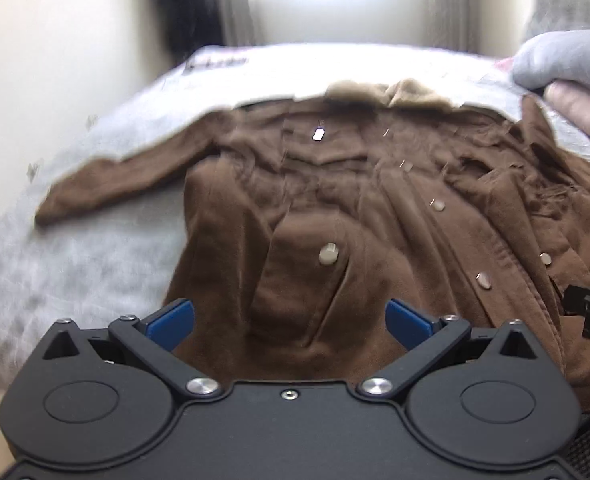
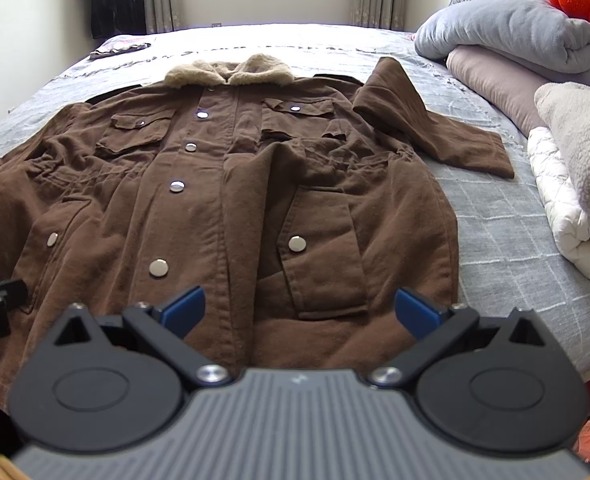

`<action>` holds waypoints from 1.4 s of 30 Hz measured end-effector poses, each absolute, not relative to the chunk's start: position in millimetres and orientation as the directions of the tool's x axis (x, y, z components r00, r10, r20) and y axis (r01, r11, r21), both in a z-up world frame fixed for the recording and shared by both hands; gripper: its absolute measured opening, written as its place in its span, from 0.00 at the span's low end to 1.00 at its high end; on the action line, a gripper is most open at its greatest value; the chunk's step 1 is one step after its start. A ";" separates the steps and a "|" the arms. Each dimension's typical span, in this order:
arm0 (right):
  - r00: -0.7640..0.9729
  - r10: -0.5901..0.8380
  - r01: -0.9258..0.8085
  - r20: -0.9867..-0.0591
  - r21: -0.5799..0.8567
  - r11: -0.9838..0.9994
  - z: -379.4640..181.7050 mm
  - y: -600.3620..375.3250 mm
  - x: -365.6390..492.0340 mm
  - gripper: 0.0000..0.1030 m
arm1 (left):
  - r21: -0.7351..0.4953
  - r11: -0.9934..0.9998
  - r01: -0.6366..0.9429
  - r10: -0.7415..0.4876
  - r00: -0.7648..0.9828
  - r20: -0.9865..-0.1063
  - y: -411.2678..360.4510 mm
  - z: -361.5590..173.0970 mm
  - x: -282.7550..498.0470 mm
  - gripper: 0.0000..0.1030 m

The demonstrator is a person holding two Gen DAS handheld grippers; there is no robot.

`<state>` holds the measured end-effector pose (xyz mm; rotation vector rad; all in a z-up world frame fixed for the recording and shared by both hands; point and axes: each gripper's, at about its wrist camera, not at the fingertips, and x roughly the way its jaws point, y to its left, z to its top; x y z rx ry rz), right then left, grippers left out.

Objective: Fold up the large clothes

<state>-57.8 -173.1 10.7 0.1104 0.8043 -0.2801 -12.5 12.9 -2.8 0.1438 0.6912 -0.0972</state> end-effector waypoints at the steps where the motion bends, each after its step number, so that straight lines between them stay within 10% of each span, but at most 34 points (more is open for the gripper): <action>1: 0.668 -0.203 0.277 -0.716 -0.014 0.961 10.8 -174.4 -58.4 1.00 | 0.096 0.982 0.163 -0.067 0.773 -0.631 15.6 -1.3 -12.1 1.00; 20: 0.681 0.189 0.291 -0.708 0.498 0.817 -20.3 -331.3 -88.8 0.99 | -0.299 0.926 0.233 -0.377 0.637 -0.673 176.6 -20.4 50.3 0.98; 26: 0.696 0.435 0.280 -0.571 0.774 0.568 -65.7 -351.5 -86.4 0.80 | -0.550 0.794 0.258 -0.588 0.558 -0.586 190.6 -68.8 64.3 0.97; 31: 0.737 0.470 0.302 -0.485 0.859 0.413 -86.3 -365.0 -95.9 0.14 | -0.705 0.701 0.104 -0.641 0.526 -0.560 191.9 -83.2 62.0 0.13; 37: 0.813 0.330 0.270 -0.479 0.813 0.516 -31.5 -385.7 -138.5 0.03 | -0.684 0.716 0.143 -0.587 0.653 -0.478 208.1 -4.8 9.0 0.07; 42: 0.786 0.160 0.343 -0.597 0.637 0.690 1.9 -391.7 -155.4 0.00 | -0.390 0.917 0.088 -0.355 0.626 -0.694 196.8 -5.0 1.2 0.09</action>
